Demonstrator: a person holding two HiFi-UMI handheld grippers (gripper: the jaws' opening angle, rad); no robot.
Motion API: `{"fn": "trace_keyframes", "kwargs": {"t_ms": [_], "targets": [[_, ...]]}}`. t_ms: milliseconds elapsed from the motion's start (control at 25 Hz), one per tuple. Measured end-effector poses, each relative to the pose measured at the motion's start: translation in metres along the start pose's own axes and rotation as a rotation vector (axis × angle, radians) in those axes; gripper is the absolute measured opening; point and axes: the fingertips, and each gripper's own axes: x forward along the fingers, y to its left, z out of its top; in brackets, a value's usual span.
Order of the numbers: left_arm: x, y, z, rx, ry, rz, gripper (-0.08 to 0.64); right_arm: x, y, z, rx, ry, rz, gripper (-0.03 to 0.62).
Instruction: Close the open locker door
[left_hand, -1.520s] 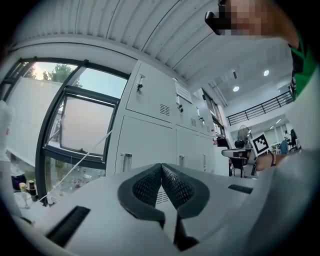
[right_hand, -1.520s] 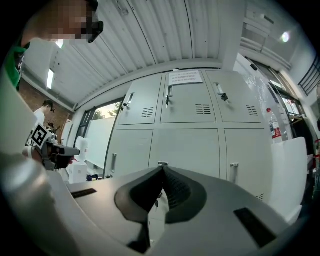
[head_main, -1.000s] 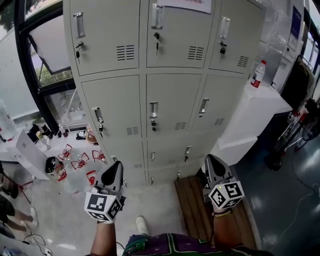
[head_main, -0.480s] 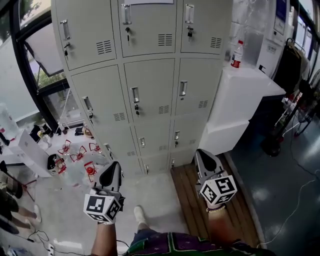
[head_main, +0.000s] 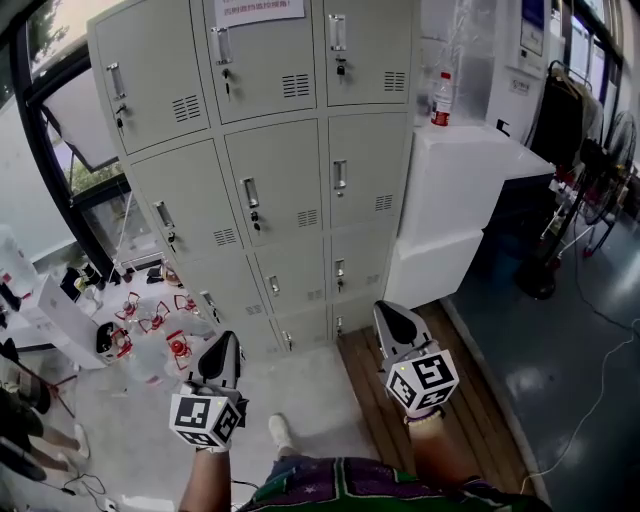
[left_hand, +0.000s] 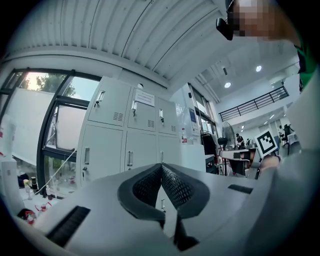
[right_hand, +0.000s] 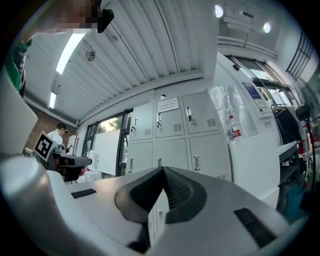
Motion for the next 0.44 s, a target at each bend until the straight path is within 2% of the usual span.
{"fn": "trace_keyframes", "kwargs": {"t_ms": [200,440], "targets": [[-0.003,-0.0062,0.0062,0.007,-0.021,0.005,0.021,-0.0091,-0.0076,-0.0039,0.004,0.005,-0.017,-0.009],[-0.0039,-0.0099,0.0037,0.017,-0.003,0.011,0.021,-0.0122,-0.0099,-0.0067,0.011,0.016,-0.018,-0.009]]}}
